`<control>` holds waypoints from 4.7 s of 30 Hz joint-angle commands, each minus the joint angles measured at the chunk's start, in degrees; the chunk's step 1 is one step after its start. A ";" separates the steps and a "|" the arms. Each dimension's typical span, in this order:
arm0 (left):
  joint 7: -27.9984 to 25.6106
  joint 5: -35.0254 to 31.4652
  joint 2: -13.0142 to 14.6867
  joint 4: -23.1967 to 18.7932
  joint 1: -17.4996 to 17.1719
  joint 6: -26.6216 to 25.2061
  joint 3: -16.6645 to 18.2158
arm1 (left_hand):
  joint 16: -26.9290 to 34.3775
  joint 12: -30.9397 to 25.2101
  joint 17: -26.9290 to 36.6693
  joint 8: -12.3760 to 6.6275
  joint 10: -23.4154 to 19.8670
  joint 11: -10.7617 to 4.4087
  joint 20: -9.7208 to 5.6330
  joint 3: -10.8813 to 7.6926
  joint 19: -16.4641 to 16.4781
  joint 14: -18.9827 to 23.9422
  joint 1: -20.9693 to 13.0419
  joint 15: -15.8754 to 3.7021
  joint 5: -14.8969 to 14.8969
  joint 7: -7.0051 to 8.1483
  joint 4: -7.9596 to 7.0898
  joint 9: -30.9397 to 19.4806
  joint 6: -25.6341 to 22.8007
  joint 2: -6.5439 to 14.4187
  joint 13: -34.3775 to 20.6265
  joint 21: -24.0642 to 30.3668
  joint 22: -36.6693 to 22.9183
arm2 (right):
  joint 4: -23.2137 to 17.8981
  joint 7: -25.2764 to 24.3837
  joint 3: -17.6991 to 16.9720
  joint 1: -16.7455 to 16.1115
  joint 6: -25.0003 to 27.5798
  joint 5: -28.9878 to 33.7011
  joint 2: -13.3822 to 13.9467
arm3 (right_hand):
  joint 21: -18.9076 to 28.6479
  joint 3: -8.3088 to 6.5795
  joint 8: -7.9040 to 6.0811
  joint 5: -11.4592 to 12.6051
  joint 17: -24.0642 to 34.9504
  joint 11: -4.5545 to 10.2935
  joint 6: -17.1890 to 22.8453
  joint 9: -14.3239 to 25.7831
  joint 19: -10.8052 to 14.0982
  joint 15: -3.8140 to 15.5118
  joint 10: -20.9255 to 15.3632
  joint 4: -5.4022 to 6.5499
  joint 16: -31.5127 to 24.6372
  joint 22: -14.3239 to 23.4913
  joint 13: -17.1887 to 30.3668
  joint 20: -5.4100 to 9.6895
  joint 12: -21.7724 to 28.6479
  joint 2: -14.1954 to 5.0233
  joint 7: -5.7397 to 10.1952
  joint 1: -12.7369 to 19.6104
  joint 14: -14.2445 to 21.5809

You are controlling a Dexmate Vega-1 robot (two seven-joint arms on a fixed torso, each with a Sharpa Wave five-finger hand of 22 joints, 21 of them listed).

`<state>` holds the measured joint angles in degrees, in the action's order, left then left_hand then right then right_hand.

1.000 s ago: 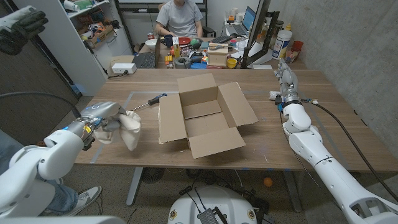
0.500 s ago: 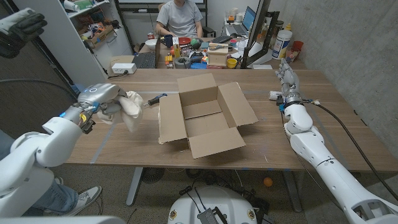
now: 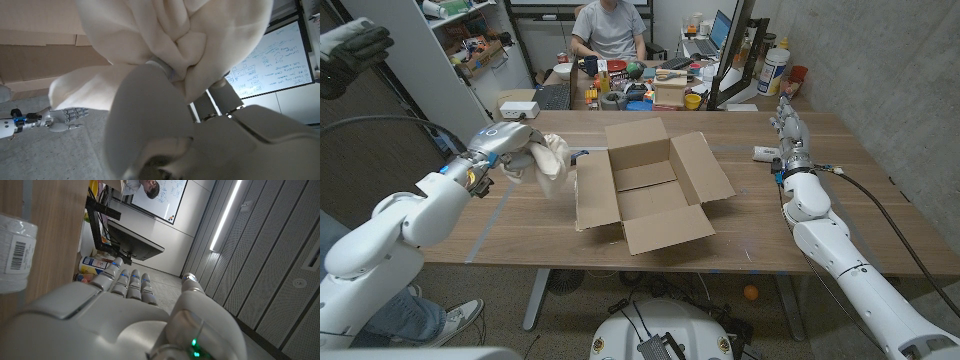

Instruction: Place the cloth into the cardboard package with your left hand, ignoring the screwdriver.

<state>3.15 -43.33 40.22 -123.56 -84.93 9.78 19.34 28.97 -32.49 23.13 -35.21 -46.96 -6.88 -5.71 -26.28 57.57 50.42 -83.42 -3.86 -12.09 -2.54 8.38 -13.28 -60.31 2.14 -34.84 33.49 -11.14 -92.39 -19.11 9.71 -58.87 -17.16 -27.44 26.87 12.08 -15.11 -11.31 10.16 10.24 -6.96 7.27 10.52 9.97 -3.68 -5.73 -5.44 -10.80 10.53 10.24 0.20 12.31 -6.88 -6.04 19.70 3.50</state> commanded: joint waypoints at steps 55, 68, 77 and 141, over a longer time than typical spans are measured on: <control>-8.57 -5.77 -2.82 35.04 48.64 27.11 -48.08 | -0.36 0.39 17.19 0.29 -1.32 -2.04 1.22 0.94 -3.70 2.78 0.96 -7.27 -0.65 1.48 -0.41 1.13 -1.79 0.57 -2.08 1.70 0.41 | -3.25 -2.10 -3.33 -6.30 -2.11 -0.75 1.22 | -0.06 0.22 -0.09 0.33 0.24 0.06 1.50 0.22 0.82 -0.20 -1.34 -0.11 -0.10 0.11 0.23 -0.09 -0.07 0.09 0.22 -0.14 0.91; 10.50 0.20 -3.92 30.63 49.60 21.48 -49.83 | -1.18 0.74 17.82 0.43 -1.58 -1.73 2.03 0.91 -5.12 1.97 0.92 -6.67 -0.71 1.28 -0.30 1.14 -1.72 0.61 -2.15 1.64 0.46 | -1.90 -1.64 -2.86 -5.06 -2.21 -0.90 0.82 | -0.11 0.24 -0.02 0.32 0.26 -0.02 1.49 0.22 0.78 -0.31 -1.33 -0.08 -0.05 0.11 0.23 -0.12 -0.13 0.04 0.28 -0.19 0.88; 27.22 1.85 -5.27 26.72 51.03 11.49 -52.08 | -1.52 0.94 18.19 0.45 -1.45 -1.49 2.26 0.92 -5.30 1.67 0.81 -6.34 -0.73 1.06 -0.22 1.03 -1.64 0.67 -2.31 1.82 0.48 | -1.58 -1.77 -2.79 -4.84 -2.35 -0.80 0.67 | -0.14 0.25 0.01 0.32 0.25 0.05 1.49 0.22 0.77 -0.32 -1.35 -0.12 -0.01 0.11 0.24 -0.14 -0.15 0.07 0.26 -0.17 0.87; 38.95 19.37 3.50 12.50 45.27 -4.57 -36.51 | -17.34 17.30 9.33 21.09 36.51 2.50 16.81 9.70 -19.03 -29.30 28.35 4.83 -0.98 9.12 -8.78 -1.32 53.67 -8.90 0.83 -8.96 0.58 | -2.94 -0.84 -2.17 -5.51 -1.41 -0.74 1.43 | -0.27 0.28 0.13 0.30 0.24 0.22 1.57 0.23 0.61 -0.37 -1.46 -0.20 0.08 0.13 0.25 -0.39 -0.28 -0.03 0.52 -0.15 0.84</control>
<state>46.93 -37.37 40.56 -108.54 -34.47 8.63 -25.91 11.28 -14.72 32.52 -13.80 -9.41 -4.14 11.05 -16.85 38.52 20.37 -55.74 1.02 -12.74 6.84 -0.28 -14.52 -6.08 -7.00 -33.96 24.70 -10.27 -95.00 -19.93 7.05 -64.27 -18.08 -28.79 28.41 11.85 -14.87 -11.31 10.15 10.25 -6.86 8.50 10.52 10.48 -4.08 -6.65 -5.68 -10.80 10.51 10.24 0.10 11.97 -6.88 -5.63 19.70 3.90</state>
